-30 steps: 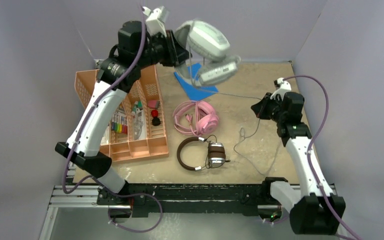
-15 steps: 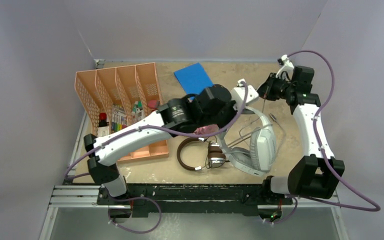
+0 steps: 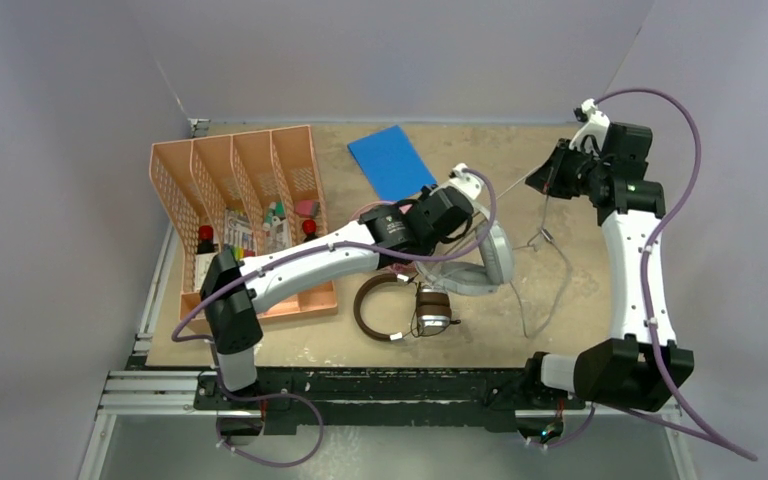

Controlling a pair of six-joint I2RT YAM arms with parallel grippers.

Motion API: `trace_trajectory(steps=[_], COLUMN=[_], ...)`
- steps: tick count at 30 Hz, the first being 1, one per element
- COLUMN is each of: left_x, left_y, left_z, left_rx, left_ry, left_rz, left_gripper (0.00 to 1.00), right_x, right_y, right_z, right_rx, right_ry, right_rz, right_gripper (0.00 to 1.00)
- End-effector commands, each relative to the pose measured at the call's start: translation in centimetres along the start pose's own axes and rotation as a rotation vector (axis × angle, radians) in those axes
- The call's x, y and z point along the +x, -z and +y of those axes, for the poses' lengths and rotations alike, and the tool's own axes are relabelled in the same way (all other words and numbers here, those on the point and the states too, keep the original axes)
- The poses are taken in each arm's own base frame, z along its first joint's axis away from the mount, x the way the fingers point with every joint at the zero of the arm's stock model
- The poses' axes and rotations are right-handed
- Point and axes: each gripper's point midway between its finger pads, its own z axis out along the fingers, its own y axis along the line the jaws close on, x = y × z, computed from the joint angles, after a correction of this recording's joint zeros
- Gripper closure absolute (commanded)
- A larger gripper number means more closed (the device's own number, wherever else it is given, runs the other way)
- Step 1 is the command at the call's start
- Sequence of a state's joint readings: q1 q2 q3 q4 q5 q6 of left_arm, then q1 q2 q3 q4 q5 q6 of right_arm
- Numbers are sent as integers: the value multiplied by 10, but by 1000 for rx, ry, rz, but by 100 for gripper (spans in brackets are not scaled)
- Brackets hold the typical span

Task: Wrap the headphones
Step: Wrap the headphones cable around the headphones.

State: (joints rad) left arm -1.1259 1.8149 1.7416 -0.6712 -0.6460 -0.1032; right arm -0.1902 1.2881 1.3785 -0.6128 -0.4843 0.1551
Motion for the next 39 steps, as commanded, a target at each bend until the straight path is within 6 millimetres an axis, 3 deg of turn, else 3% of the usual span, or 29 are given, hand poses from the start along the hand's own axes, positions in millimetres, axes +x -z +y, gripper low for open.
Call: trace_trajectory(steps=[1, 6, 10, 15, 23, 28, 35, 39], left_x=[4, 6, 9, 4, -53, -78, -128, -162], left_y=[0, -10, -19, -39, -68, -79, -69, -55], left_z=[32, 44, 42, 56, 55, 58, 77, 102], left_rx=[-114, -208, -224, -236, -239, -211, -12, 55], left_ry=[91, 106, 97, 206, 331, 456, 781, 918], left_rz=[9, 26, 44, 59, 1, -51, -216, -339], left_gripper=[100, 100, 100, 100, 100, 100, 100, 100], right_x=[-66, -74, -78, -69, -37, -17, 9, 15], right_y=[39, 53, 61, 66, 64, 62, 43, 41], right_z=[6, 13, 37, 67, 116, 150, 146, 153], right_rx=[61, 68, -37, -200, -422, -540, -603, -652], right_ry=[119, 147, 183, 181, 129, 102, -16, 7], right_rz=[-229, -250, -276, -254, -126, -87, -135, -217], right_gripper=[100, 100, 100, 100, 100, 100, 99, 92])
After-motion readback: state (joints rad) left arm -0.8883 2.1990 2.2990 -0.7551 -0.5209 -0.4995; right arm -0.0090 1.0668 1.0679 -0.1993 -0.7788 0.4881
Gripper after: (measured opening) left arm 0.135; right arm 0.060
